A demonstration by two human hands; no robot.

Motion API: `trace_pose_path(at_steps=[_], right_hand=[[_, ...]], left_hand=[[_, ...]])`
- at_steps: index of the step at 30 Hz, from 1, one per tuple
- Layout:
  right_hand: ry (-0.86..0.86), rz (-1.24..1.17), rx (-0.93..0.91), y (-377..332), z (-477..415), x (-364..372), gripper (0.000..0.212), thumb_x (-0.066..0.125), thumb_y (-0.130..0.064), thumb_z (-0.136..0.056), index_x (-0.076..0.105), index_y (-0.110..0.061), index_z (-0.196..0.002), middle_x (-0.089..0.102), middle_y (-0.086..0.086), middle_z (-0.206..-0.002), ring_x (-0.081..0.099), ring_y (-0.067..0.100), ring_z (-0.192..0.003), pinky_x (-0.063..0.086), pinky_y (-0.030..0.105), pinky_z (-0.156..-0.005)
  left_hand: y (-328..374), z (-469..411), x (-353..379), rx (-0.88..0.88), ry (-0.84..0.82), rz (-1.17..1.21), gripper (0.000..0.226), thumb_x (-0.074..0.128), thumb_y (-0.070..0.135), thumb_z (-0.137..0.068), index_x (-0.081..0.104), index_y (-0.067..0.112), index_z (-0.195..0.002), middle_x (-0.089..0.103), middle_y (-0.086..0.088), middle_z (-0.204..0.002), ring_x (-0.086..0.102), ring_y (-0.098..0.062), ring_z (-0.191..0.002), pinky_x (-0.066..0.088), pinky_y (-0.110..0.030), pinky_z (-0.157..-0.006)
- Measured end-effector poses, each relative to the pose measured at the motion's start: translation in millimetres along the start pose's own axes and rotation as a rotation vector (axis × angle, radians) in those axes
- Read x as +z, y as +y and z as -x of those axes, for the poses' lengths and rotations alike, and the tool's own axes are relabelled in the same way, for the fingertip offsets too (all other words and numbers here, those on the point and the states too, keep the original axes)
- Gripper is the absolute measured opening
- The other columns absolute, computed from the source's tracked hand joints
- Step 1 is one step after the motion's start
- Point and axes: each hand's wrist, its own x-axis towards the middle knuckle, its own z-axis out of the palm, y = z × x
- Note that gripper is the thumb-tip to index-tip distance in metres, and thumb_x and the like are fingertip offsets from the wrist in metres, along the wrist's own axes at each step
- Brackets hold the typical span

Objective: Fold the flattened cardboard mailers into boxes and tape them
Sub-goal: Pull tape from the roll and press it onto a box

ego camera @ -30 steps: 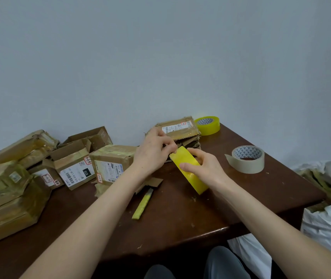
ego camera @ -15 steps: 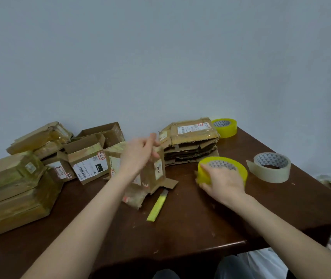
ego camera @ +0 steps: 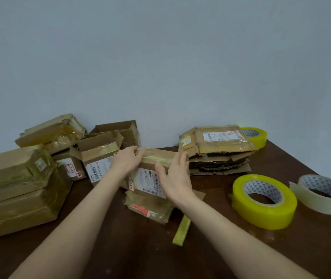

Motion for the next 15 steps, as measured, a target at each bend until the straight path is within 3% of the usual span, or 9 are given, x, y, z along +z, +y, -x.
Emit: trace_pose_path(at_steps=[2, 5, 7, 9, 12, 15], right_hand=[[0.047, -0.093, 0.056, -0.9, -2.6, 9.6, 0.079, 0.038, -0.042, -0.101, -0.011, -0.007, -0.153, -0.018, 0.012, -0.160, -0.002, 0.029, -0.149, 0.015, 0.041, -0.118], [0.070, -0.207, 0.180, -0.1, -15.3, 13.1, 0.080, 0.037, -0.050, -0.099, -0.006, -0.010, -0.154, 0.001, 0.015, -0.162, 0.019, 0.034, -0.146, 0.027, 0.048, -0.115], [0.079, -0.361, 0.301, 0.3, -27.8, 9.2, 0.075, 0.045, -0.052, -0.094, 0.021, -0.008, -0.150, 0.033, 0.017, -0.151, 0.044, 0.036, -0.130, 0.041, 0.052, -0.104], [0.091, -0.509, 0.358, -0.2, -31.4, 0.8, 0.056, 0.058, -0.044, -0.089, 0.047, -0.008, -0.130, 0.055, 0.015, -0.128, 0.058, 0.032, -0.106, 0.050, 0.049, -0.091], [0.129, -0.555, 0.337, 0.1, -29.6, -7.1, 0.054, 0.070, -0.035, -0.082, 0.049, -0.009, -0.125, 0.054, 0.014, -0.123, 0.061, 0.029, -0.098, 0.055, 0.046, -0.082], [0.244, -0.610, 0.152, -16.6, -26.1, -16.6, 0.059, 0.074, -0.035, -0.081, 0.047, -0.013, -0.128, 0.051, 0.007, -0.125, 0.057, 0.024, -0.105, 0.051, 0.038, -0.084]], left_hand=[[-11.6, 1.6, 2.2, -0.030, 0.033, 0.002, 0.068, 0.046, 0.059, -0.090, 0.047, 0.013, -0.139, 0.052, -0.011, -0.138, 0.044, -0.031, -0.128, 0.039, -0.041, -0.103], [-15.6, 4.6, -2.0, -0.096, 0.006, 0.111, 0.072, 0.053, 0.064, -0.083, 0.056, 0.007, -0.128, 0.059, -0.010, -0.127, 0.052, -0.029, -0.118, 0.045, -0.041, -0.097], [-12.5, 7.9, -7.4, -0.123, -0.033, 0.166, 0.071, 0.056, 0.065, -0.081, 0.058, 0.005, -0.120, 0.061, -0.009, -0.118, 0.055, -0.028, -0.112, 0.047, -0.041, -0.093], [-10.6, 16.3, -10.4, -0.130, -0.034, 0.183, 0.064, 0.056, 0.059, -0.084, 0.056, 0.005, -0.118, 0.060, -0.006, -0.112, 0.055, -0.028, -0.110, 0.047, -0.037, -0.090], [-12.3, 35.1, -26.4, -0.115, 0.114, 0.179, 0.037, 0.051, 0.048, -0.093, 0.057, 0.013, -0.104, 0.059, -0.001, -0.098, 0.058, -0.024, -0.099, 0.044, -0.033, -0.079], [-10.4, 53.2, -62.7, -0.072, 0.387, 0.253, 0.032, 0.047, 0.050, -0.094, 0.056, 0.019, -0.098, 0.057, 0.009, -0.087, 0.054, -0.015, -0.087, 0.040, -0.031, -0.075]])
